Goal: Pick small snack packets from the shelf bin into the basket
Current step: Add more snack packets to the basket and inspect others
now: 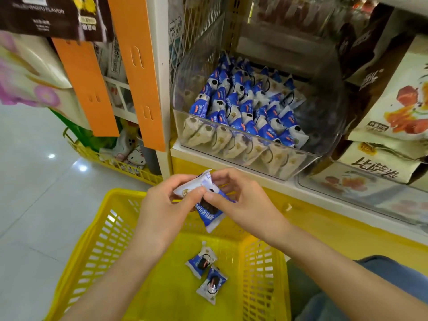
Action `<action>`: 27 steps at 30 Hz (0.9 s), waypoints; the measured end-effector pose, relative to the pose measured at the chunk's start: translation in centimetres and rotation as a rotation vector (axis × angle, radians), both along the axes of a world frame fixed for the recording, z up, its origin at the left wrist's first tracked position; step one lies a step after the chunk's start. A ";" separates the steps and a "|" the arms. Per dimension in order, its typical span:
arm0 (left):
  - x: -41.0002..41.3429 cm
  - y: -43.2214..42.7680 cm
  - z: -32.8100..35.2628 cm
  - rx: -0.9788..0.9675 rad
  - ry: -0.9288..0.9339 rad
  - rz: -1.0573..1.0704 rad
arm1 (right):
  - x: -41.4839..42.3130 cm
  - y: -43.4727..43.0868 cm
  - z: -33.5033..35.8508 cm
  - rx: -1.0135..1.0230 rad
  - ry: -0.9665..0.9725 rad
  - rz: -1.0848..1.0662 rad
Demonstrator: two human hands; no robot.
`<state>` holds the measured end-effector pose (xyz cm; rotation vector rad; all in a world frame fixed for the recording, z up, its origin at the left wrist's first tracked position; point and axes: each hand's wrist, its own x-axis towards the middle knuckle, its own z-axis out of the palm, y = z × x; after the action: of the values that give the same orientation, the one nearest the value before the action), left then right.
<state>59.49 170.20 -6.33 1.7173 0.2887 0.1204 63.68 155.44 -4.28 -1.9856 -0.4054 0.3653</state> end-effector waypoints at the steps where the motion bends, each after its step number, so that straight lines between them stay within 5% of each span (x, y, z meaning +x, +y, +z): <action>1: -0.1 0.0 0.0 -0.044 0.005 -0.012 | 0.0 0.0 0.0 0.017 0.024 0.003; 5: -0.7 0.1 0.1 -0.152 0.006 -0.012 | 0.1 0.0 -0.2 0.059 0.077 0.036; 13: -1.0 0.2 -0.2 0.062 -0.013 -0.066 | -0.5 0.4 -0.5 0.098 -0.019 0.051; 18: -0.9 0.1 0.0 0.042 0.013 -0.051 | -0.8 0.3 -0.6 -0.066 -0.347 0.050; 22: -1.0 -0.2 -0.2 0.009 0.091 -0.005 | -0.9 0.0 -0.5 -0.196 -0.560 0.068; 27: -0.6 -0.4 -0.3 -0.101 0.409 0.004 | -0.7 -0.3 -0.2 -0.041 -0.535 -0.042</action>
<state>58.87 169.80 -6.63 1.6313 0.5895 -0.2431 63.01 155.15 -4.48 -2.1142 -0.6922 -0.1963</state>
